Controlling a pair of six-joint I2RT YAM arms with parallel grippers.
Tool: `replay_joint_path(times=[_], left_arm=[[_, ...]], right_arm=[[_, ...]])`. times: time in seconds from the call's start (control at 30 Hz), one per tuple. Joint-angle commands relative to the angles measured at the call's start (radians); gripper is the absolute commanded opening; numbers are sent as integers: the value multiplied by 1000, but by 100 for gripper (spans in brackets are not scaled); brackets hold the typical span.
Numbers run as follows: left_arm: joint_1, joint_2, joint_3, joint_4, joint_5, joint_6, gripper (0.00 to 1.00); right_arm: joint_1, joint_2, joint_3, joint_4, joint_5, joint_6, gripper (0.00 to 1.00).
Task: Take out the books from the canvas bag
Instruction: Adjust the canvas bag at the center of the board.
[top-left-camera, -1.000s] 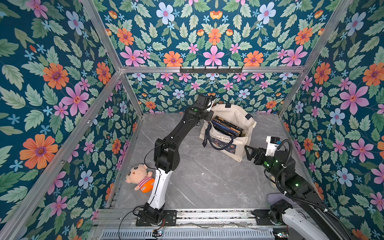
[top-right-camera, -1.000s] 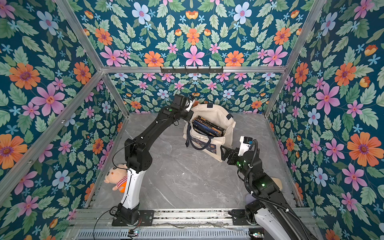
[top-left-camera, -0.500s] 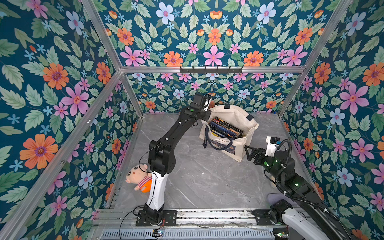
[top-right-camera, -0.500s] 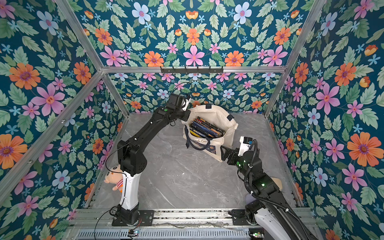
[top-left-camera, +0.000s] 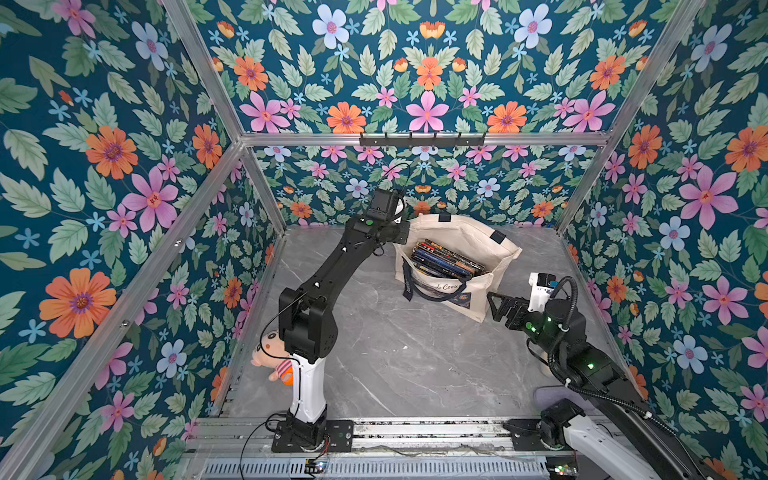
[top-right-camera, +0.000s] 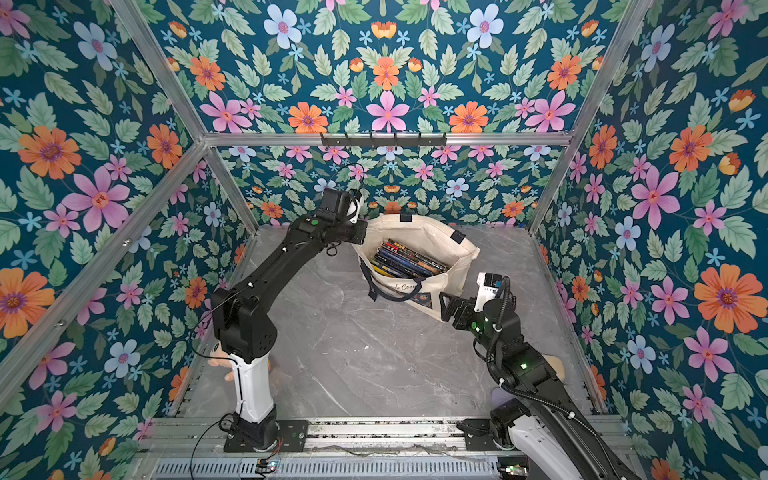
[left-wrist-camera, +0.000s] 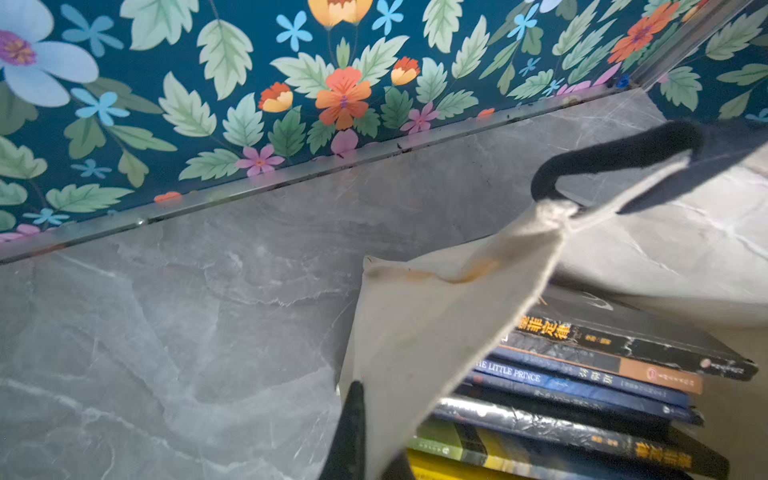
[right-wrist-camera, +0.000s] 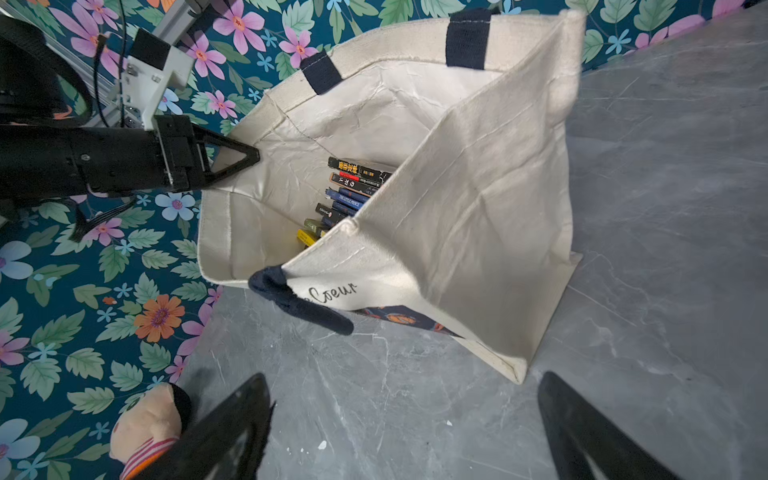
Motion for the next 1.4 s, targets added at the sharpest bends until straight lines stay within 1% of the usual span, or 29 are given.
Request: replay_joint_path(times=[0.0,0.1,0.23,0.33,0.47,0.53,0.63,0.73,0.87,0.97,1.03,1.07,1.1,1.2,1.3,1.33,1.37], left_arm=[[4,-83,-56,78,-116,-42,0],[4,-162,-142,67,-182,-85,0],[4,-304,-318,99,-249,-159,0],[3,-428,-461,130,-322,-233,0],[3,-604,-650,155,-441,-340,0],[-1,-677,-740,179,-449,-387,0],[-6,-756,-842,191,-464,-461,0],[-18,-812,-929,213,-494,-520,0],[-25,-858,-1026,279,-505,-561,0],[-34,-866,-1057,291,-525,-573,0],[-39,-873,-1076,307,-530,-578,0],[-40,-876,-1085,317,-530,-580,0],[-41,-879,-1093,330,-530,-580,0],[-48,-880,-1107,360,-528,-581,0],[-56,-872,-1113,379,-528,-575,0],[-58,-870,-1117,387,-528,-575,0],[-59,-870,-1121,396,-525,-575,0]], right_arm=[[2,20,19,-5,-42,5,99],[2,63,48,-30,-84,6,99],[16,121,89,-57,-138,17,99],[76,180,145,-103,-94,8,99],[198,294,259,-164,-23,11,99],[247,342,295,-162,-6,50,99],[282,424,341,-134,-53,124,99],[307,518,400,-115,-98,180,99],[338,606,459,-76,-127,225,99],[352,626,482,-65,-116,238,99],[361,633,492,-68,-83,236,98],[363,641,499,-72,-67,234,97],[363,658,508,-71,-61,228,93],[363,728,541,-88,-50,220,87],[362,771,545,-76,-59,216,84],[362,773,537,-65,-60,215,81],[363,772,531,-56,-56,213,76]])
